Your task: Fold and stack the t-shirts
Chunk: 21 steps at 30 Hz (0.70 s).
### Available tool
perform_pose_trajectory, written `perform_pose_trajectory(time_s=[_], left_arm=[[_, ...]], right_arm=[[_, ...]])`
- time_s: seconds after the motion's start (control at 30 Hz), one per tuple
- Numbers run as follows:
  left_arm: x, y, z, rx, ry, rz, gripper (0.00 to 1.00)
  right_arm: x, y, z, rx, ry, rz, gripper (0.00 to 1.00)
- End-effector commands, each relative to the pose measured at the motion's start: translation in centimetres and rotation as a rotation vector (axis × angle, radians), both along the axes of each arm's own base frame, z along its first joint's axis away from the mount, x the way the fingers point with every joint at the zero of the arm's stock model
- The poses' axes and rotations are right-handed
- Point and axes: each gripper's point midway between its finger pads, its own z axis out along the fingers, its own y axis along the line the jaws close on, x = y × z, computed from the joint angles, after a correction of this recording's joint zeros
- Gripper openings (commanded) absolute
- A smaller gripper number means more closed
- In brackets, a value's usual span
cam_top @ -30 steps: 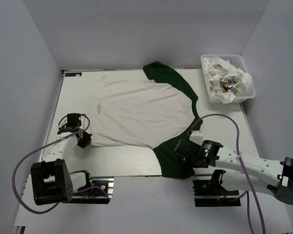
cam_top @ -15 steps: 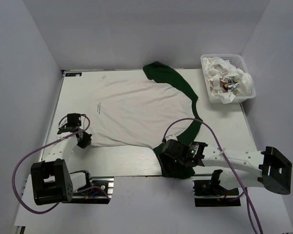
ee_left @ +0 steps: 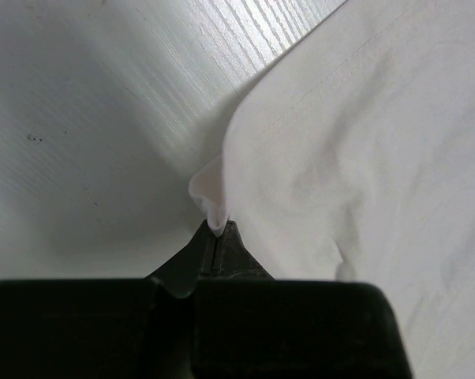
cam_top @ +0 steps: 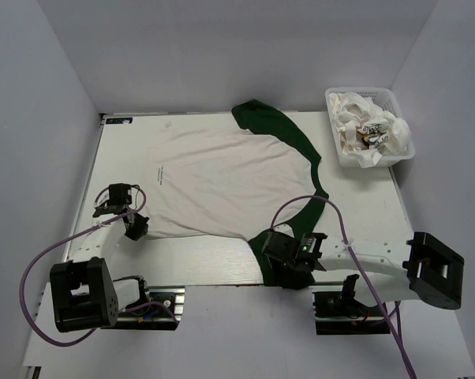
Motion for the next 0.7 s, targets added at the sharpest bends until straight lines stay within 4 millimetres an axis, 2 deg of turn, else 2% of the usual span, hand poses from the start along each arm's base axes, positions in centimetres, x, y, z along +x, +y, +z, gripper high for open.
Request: perform_pose_trajectory(time_s=[0.0, 0.07, 0.1, 0.13, 0.17, 0.2, 0.23, 0.3, 0.33, 0.4, 0.43, 0.47, 0.6, 0.67], left_arm=[[0.5, 0.3, 0.7, 0.011, -0.021, 0.0, 0.0], [0.3, 0.1, 0.6, 0.009, -0.012, -0.009, 0.0], [0.3, 0.2, 0.6, 0.018, -0.011, -0.006, 0.0], [0.0, 0.2, 0.5, 0.016, 0.001, -0.006, 0.0], [0.3, 0.4, 0.8, 0.026, -0.007, -0.002, 0.0], [0.7, 0.4, 1.2, 0.027, -0.019, -0.002, 0.0], [0.4, 0.4, 1.1, 0.026, -0.007, -0.002, 0.0], [1.0, 0.5, 1.9, 0.028, -0.023, -0.002, 0.0], [1.2, 0.5, 2.5, 0.029, -0.034, -0.002, 0.0], [1.5, 0.5, 2.8, 0.03, -0.045, -0.002, 0.0], [1.6, 0.3, 3.1, 0.019, -0.046, -0.007, 0.0], [1.6, 0.2, 3.1, 0.011, -0.047, -0.01, 0.0], [3.0, 0.7, 4.6, 0.022, -0.086, 0.001, 0.0], [3.4, 0.7, 5.0, 0.022, -0.086, 0.001, 0.0]], right_arm=[[0.3, -0.2, -1.1, -0.035, -0.015, -0.049, 0.55], [0.5, -0.1, -1.2, -0.037, -0.024, -0.067, 0.28], [0.7, 0.0, -1.1, -0.031, -0.03, -0.075, 0.19], [1.0, 0.6, -0.6, -0.012, -0.038, -0.081, 0.03], [1.7, 0.6, -0.3, -0.015, -0.076, -0.088, 0.0], [2.1, 0.8, 0.0, -0.01, -0.088, -0.101, 0.0], [3.1, 2.7, 1.8, 0.044, -0.12, -0.109, 0.0], [4.6, 2.3, 2.8, 0.007, -0.192, -0.118, 0.0], [5.9, 3.5, 4.6, 0.036, -0.239, -0.132, 0.0], [7.6, 2.4, 5.2, -0.029, -0.294, -0.168, 0.0], [8.5, 3.1, 6.4, -0.01, -0.325, -0.172, 0.0], [9.4, 3.0, 6.7, -0.022, -0.342, -0.19, 0.0], [14.9, 3.0, 9.2, -0.025, -0.46, -0.291, 0.0], [16.3, 3.1, 9.8, -0.025, -0.49, -0.307, 0.0]])
